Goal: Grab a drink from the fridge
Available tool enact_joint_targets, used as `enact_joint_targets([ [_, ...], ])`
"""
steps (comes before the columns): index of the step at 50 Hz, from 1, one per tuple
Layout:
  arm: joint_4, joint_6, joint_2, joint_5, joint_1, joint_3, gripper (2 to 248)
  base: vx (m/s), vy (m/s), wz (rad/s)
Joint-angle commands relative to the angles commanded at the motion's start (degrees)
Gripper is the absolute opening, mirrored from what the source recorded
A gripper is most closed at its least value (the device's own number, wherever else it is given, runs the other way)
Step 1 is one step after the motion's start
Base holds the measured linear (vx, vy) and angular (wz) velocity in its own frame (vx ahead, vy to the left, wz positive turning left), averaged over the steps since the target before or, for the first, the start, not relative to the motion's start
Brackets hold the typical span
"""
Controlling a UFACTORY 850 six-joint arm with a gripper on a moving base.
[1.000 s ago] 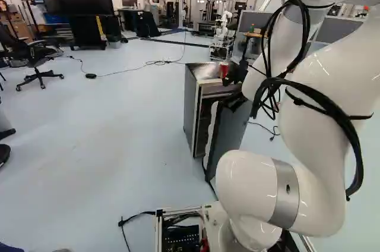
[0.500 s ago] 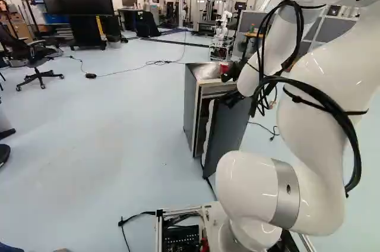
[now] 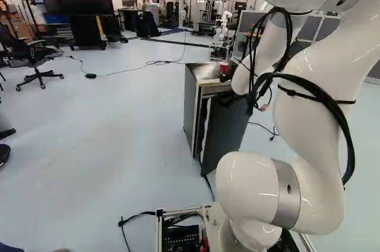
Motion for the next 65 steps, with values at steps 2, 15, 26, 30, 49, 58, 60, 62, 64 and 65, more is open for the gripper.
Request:
enact_joint_targets([
  [2,0.75,0.00,-0.22,-0.17,0.16,-0.21,247,0.000,0.000,0.000],
  [15,5.06,0.00,-1.20,-1.17,1.06,-1.35,247,0.000,0.000,0.000],
  [26,8.79,0.00,-2.07,-2.03,1.78,-2.43,247,0.000,0.000,0.000],
  [30,10.14,0.00,-2.38,-2.34,2.03,-2.82,247,0.000,0.000,0.000],
  [49,14.10,0.00,-3.61,-3.21,3.09,-4.38,247,0.000,0.000,0.000],
  [58,14.18,0.00,-4.10,-3.23,3.52,-5.01,247,0.000,0.000,0.000],
  [60,14.18,0.00,-4.21,-3.23,3.61,-5.15,247,0.000,0.000,0.000],
  [62,14.18,0.00,-4.31,-3.23,3.70,-5.28,247,0.000,0.000,0.000],
  [64,14.18,0.00,-4.42,-3.23,3.79,-5.42,247,0.000,0.000,0.000],
  [65,14.18,0.00,-4.47,-3.23,3.84,-5.49,247,0.000,0.000,0.000],
])
